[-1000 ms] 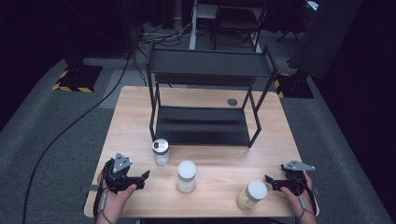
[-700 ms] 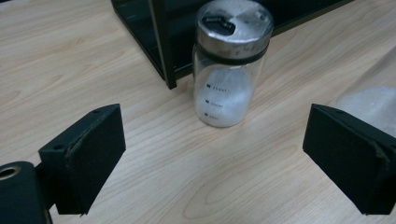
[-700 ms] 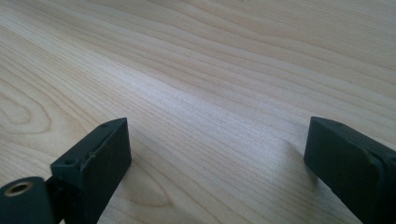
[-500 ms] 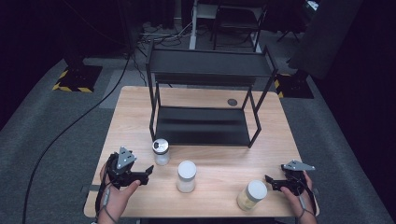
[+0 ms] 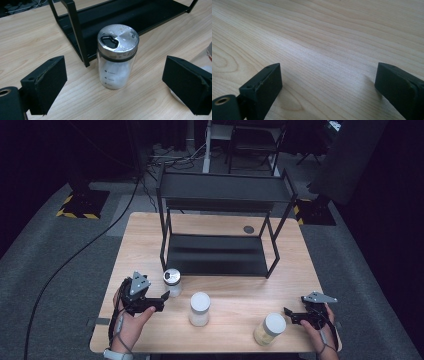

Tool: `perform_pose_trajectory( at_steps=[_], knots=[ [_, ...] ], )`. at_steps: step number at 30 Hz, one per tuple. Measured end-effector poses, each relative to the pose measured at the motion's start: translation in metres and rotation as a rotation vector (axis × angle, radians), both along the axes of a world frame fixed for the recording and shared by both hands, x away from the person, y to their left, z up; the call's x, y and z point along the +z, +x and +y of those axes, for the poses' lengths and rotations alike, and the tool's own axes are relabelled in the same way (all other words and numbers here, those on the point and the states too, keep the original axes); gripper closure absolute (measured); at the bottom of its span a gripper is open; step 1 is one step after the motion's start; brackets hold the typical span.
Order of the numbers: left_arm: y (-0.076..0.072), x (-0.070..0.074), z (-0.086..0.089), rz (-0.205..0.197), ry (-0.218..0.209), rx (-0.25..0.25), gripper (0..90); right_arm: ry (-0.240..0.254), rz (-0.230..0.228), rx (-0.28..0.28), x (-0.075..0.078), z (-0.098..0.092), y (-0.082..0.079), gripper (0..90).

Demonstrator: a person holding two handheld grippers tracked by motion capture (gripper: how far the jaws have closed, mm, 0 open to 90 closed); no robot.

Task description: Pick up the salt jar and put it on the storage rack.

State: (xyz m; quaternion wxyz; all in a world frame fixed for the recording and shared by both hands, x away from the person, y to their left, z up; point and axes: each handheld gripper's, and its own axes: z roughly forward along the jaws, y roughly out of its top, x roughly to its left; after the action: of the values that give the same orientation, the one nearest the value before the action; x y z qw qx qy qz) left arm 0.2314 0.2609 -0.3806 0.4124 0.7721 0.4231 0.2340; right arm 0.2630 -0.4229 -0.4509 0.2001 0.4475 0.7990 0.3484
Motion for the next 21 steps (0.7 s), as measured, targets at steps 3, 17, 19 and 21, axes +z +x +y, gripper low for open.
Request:
perform_pose_trajectory(
  at_steps=[3, 17, 19, 21],
  knots=[
    [0.004, -0.001, -0.003, -0.007, -0.004, -0.012, 5.1, 0.000, 0.000, -0.002, 0.000, 0.000, 0.000, 7.5],
    [0.021, -0.010, -0.011, -0.028, -0.031, -0.033, 5.1, 0.000, 0.000, -0.010, 0.000, 0.001, 0.000, 7.5],
    [0.023, -0.013, -0.011, -0.028, -0.034, -0.032, 5.2, 0.000, 0.000, -0.011, 0.000, 0.001, 0.000, 7.5],
    [0.026, -0.014, -0.012, -0.024, -0.030, -0.028, 5.1, 0.000, 0.000, -0.012, 0.000, 0.001, -0.001, 7.5]
  ],
)
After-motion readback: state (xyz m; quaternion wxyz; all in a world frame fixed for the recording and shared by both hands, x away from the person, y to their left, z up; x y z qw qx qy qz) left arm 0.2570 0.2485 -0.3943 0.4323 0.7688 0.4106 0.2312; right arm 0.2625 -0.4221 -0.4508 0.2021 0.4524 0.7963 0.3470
